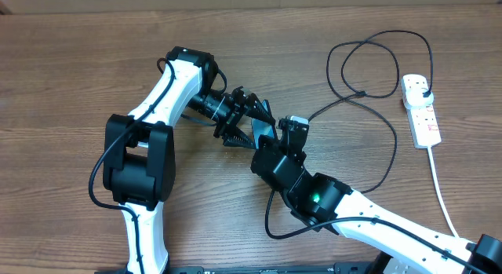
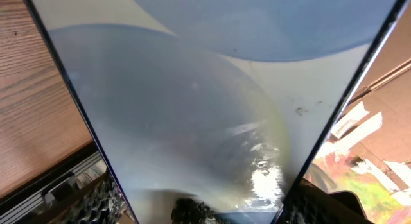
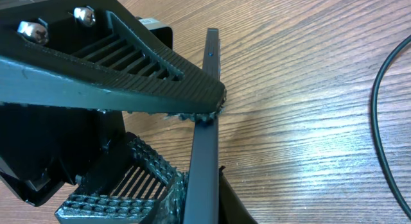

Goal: Plug charger to phone and switch on socket
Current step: 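Close the right gripper on the phone's edge beside the left gripper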

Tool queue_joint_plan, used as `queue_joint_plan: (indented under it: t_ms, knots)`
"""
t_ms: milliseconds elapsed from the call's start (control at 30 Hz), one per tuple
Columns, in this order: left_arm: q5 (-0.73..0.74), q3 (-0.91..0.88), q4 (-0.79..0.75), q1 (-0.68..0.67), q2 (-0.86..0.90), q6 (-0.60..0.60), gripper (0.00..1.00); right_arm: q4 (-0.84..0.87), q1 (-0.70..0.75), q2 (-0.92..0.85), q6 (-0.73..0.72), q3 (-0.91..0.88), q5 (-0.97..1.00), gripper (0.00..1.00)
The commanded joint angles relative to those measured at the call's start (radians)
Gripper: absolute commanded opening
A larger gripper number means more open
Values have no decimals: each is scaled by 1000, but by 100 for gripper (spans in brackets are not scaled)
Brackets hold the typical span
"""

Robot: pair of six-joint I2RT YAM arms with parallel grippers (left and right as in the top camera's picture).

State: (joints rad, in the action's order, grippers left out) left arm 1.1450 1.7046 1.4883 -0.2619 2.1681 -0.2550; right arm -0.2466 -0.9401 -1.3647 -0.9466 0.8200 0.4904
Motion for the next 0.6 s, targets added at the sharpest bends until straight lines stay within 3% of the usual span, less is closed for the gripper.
queue_joint_plan:
  t_ms: [0, 233, 433, 467, 567]
  knots:
    - [50, 27, -5, -6, 10, 5, 74, 16, -8, -5, 0, 19, -65, 11]
    - [50, 27, -5, -6, 10, 5, 81, 9, -8, -5, 0, 19, -65, 7]
    - [50, 27, -5, -6, 10, 5, 93, 9, -6, -5, 7, 19, -63, 7]
    - [50, 27, -5, -6, 10, 5, 100, 9, -5, -5, 9, 19, -60, 7]
    - [60, 27, -5, -2, 10, 5, 100, 8, 4, -5, 11, 19, -61, 7]
